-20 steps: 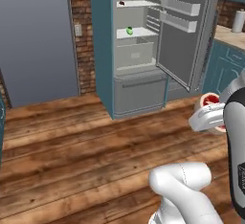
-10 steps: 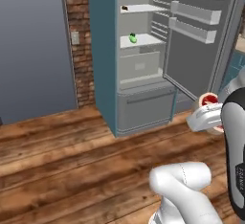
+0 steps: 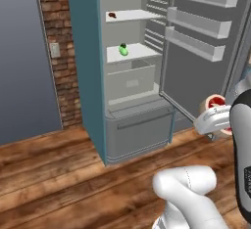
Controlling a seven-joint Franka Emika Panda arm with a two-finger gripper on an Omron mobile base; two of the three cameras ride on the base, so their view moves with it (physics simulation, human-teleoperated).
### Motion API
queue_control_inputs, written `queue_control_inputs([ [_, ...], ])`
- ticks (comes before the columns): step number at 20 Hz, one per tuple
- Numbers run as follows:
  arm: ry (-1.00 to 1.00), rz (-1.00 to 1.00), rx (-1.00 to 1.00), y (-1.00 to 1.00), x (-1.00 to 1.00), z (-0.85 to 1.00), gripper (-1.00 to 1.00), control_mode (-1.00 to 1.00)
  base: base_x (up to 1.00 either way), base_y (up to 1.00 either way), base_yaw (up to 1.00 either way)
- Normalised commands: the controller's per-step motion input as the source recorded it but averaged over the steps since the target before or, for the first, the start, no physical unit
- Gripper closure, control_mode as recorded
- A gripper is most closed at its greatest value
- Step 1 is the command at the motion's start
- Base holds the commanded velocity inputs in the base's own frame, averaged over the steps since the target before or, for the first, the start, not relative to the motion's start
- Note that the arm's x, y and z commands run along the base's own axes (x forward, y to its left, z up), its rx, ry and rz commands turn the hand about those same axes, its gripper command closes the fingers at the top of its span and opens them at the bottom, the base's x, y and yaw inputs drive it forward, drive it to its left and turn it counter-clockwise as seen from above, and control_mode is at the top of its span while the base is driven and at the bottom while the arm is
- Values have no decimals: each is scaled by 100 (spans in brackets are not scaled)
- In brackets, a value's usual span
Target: Transport the steak and corn to the fridge. Place the steak on the rack containing meat and place the corn on the rack containing the vegetable, ensuring meats and vegetables are on different racks.
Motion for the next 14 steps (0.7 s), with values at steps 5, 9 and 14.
queue_control_inputs([
  [5, 0, 0, 0, 0, 0, 0, 100, 100, 100, 8, -14],
  [9, 0, 0, 0, 0, 0, 0, 100, 100, 100, -6, -15],
  [14, 0, 0, 0, 0, 0, 0, 100, 100, 100, -31, -15],
])
